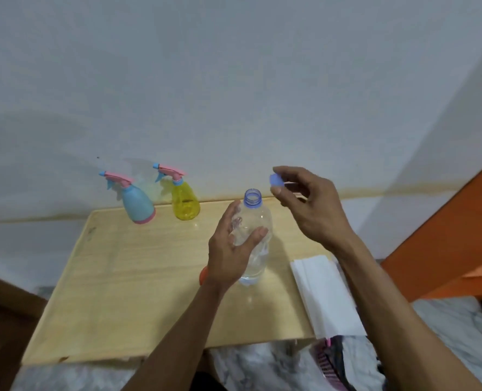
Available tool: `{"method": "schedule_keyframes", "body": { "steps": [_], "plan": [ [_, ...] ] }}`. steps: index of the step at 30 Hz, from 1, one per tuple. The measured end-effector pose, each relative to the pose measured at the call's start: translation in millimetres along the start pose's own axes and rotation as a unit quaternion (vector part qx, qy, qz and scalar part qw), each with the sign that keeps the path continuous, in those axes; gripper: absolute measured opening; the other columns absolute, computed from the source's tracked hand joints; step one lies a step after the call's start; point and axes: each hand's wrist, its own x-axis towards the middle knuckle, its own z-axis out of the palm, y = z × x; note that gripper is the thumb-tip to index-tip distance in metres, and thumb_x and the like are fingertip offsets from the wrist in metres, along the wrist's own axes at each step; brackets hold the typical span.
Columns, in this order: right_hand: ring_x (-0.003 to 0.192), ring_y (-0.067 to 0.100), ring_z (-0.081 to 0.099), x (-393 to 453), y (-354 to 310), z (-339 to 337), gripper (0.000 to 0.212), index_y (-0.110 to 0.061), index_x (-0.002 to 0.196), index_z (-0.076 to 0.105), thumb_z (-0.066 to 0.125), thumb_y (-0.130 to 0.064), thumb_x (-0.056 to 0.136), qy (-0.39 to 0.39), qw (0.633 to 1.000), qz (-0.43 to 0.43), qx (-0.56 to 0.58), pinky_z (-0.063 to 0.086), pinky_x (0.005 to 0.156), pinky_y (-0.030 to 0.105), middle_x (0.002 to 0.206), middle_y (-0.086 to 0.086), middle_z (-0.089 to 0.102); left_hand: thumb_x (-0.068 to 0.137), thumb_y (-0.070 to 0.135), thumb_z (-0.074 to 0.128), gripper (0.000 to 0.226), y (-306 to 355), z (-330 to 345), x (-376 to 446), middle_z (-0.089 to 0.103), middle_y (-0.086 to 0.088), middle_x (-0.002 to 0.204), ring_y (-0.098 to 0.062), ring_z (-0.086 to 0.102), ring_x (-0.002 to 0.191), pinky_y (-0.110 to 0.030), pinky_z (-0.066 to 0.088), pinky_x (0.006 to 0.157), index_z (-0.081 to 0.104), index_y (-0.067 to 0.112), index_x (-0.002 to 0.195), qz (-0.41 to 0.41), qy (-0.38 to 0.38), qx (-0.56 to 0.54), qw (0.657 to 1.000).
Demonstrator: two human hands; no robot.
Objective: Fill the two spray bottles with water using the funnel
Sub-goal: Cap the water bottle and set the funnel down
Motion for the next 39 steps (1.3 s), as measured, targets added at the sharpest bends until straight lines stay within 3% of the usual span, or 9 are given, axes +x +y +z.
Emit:
{"method": "schedule_keyframes", "body": {
  "steps": [3,8,14,19,22,25,28,34,39],
  "plan": [
    [0.099,0.002,0.065,14,-25,-1,0.035,-0.02,0.128,0.068,0.072,-0.02,0.093,-0.107,0.984,-0.075,-0.117,0.053,0.084,0.015,0.117,-0.009,0.068,0.072,0.056,0.083,0.083,1,-1,0,0.054,0.02,0.143,-0.003,0.054,0.131,-0.046,0.048,0.109,0.046,0.042,0.145,-0.001,-0.005,0.008,1.0],
    [0.102,0.008,0.059,25,-27,7,0.035,-0.015,0.131,0.065,0.066,-0.018,0.096,-0.2,0.941,-0.119,-0.248,0.051,0.092,0.028,0.123,-0.001,0.065,0.068,0.061,0.081,0.07,5,-3,-1,0.053,0.025,0.143,0.002,0.055,0.128,-0.043,0.049,0.108,0.044,0.07,0.127,-0.005,-0.006,0.018,1.0],
    [0.099,0.014,0.06,28,-29,12,0.032,-0.014,0.128,0.066,0.065,-0.022,0.097,-0.215,0.926,-0.117,-0.289,0.051,0.092,0.031,0.118,0.001,0.064,0.066,0.065,0.078,0.069,3,-3,1,0.052,0.028,0.142,0.004,0.054,0.127,-0.043,0.049,0.108,0.042,0.074,0.124,0.0,-0.007,0.027,1.0],
    [0.09,0.012,0.056,28,-30,13,0.041,-0.016,0.125,0.064,0.071,-0.039,0.092,-0.194,0.928,-0.103,-0.302,0.042,0.081,0.022,0.102,-0.004,0.06,0.071,0.061,0.078,0.077,-1,-4,2,0.052,0.028,0.142,0.001,0.053,0.13,-0.044,0.049,0.108,0.046,0.051,0.14,0.006,-0.018,0.03,0.999],
    [0.087,0.007,0.058,27,-30,11,0.042,-0.021,0.132,0.063,0.067,-0.038,0.094,-0.21,0.926,-0.097,-0.299,0.042,0.082,0.021,0.104,-0.006,0.058,0.071,0.063,0.078,0.079,0,-4,2,0.052,0.028,0.142,0.003,0.053,0.129,-0.041,0.049,0.109,0.044,0.051,0.141,0.004,-0.018,0.028,0.999],
    [0.083,0.008,0.056,28,-29,13,0.033,-0.019,0.115,0.069,0.068,-0.043,0.093,-0.192,0.926,-0.092,-0.312,0.047,0.079,0.026,0.098,-0.004,0.06,0.076,0.054,0.081,0.078,-1,-5,2,0.051,0.026,0.145,0.004,0.053,0.129,-0.04,0.049,0.109,0.043,0.047,0.144,0.002,-0.02,0.034,0.999],
    [0.081,0.009,0.053,28,-29,16,0.035,-0.018,0.108,0.068,0.069,-0.048,0.09,-0.176,0.928,-0.081,-0.319,0.041,0.072,0.023,0.093,-0.004,0.061,0.079,0.049,0.081,0.076,-1,-6,3,0.051,0.025,0.145,0.004,0.054,0.127,-0.04,0.05,0.107,0.044,0.046,0.145,0.006,-0.021,0.041,0.999],
    [0.108,0.02,0.059,31,-39,15,0.032,-0.018,0.131,0.062,0.059,-0.023,0.1,-0.247,0.901,-0.09,-0.345,0.046,0.09,0.029,0.124,0.001,0.063,0.071,0.064,0.077,0.068,3,-6,3,0.053,0.025,0.142,0.002,0.053,0.127,-0.042,0.05,0.106,0.04,0.072,0.128,-0.001,-0.014,0.05,0.999],
    [0.115,0.022,0.055,33,-48,18,0.034,-0.018,0.133,0.058,0.056,-0.011,0.1,-0.277,0.873,-0.07,-0.395,0.048,0.092,0.034,0.129,0.004,0.059,0.079,0.049,0.081,0.073,3,-7,3,0.052,0.02,0.144,0.001,0.053,0.125,-0.042,0.05,0.106,0.043,0.051,0.142,0.003,-0.017,0.052,0.999]
  ]
}}
